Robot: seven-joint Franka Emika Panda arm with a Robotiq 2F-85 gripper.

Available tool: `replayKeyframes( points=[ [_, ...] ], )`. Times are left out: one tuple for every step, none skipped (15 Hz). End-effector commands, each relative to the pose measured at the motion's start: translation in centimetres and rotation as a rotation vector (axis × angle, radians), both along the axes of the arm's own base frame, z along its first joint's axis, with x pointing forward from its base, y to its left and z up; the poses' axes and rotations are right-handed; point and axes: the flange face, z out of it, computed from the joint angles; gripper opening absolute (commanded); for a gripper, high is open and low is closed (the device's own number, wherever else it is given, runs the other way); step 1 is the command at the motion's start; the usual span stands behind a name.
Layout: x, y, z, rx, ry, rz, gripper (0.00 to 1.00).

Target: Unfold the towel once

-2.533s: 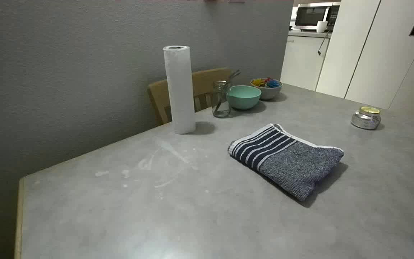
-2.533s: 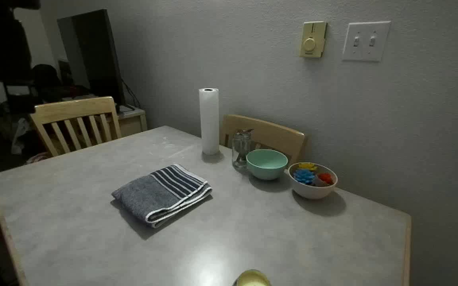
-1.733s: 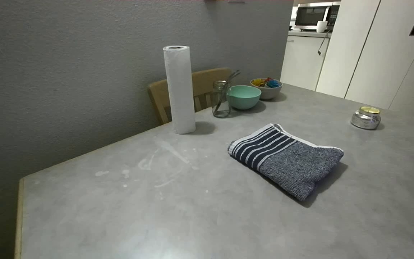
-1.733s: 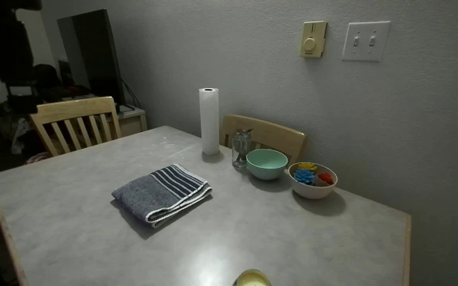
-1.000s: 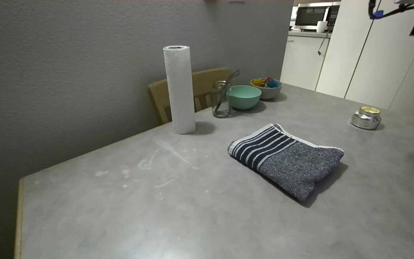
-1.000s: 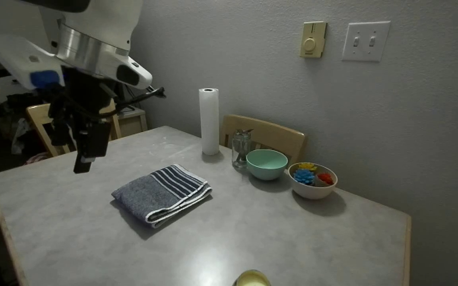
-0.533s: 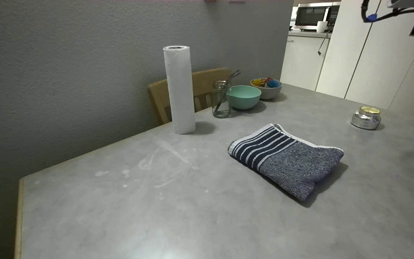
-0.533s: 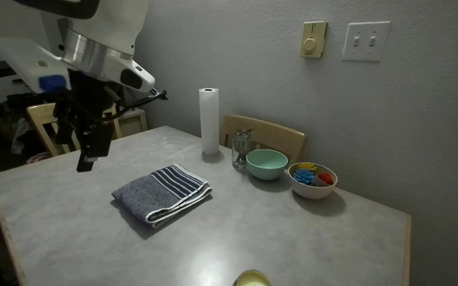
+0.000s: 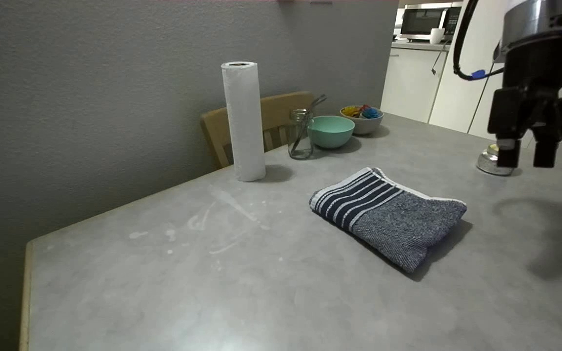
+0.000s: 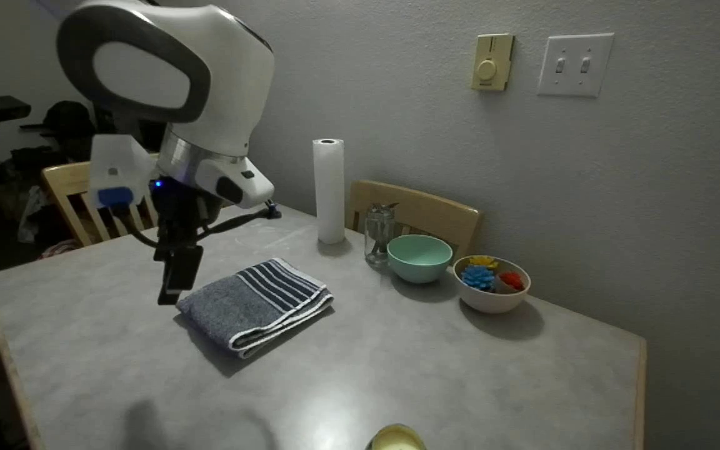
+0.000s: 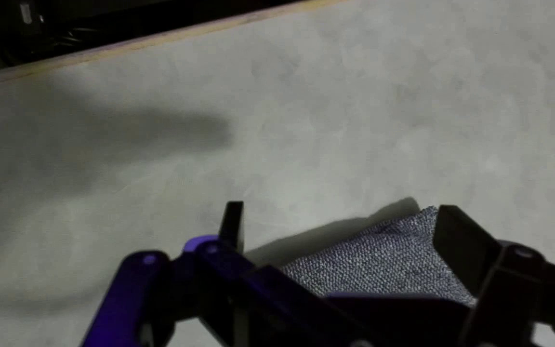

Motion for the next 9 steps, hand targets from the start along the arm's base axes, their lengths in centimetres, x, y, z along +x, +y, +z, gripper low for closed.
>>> replayKeyframes(
  points=[
    [0.6,0.1,-1.0,0.001,0.015,-0.012,1.00],
    [1.3,0.3,-2.1,0.004,0.031,-0.017,1.00],
    [1.8,0.4,-2.9,0.004,0.043,-0.017,1.00],
    [2.1,0.3,-3.4,0.003,0.049,-0.018,1.00],
    [2.3,0.3,-3.6,0.003,0.052,-0.018,1.00],
    [2.6,0.5,-3.5,-0.025,0.036,-0.022,1.00],
    [2.8,0.5,-3.7,-0.031,0.031,-0.014,1.00],
    [3.0,0.4,-4.2,-0.024,0.019,-0.009,1.00],
    [3.2,0.3,-4.5,-0.011,-0.007,-0.014,1.00]
  ],
)
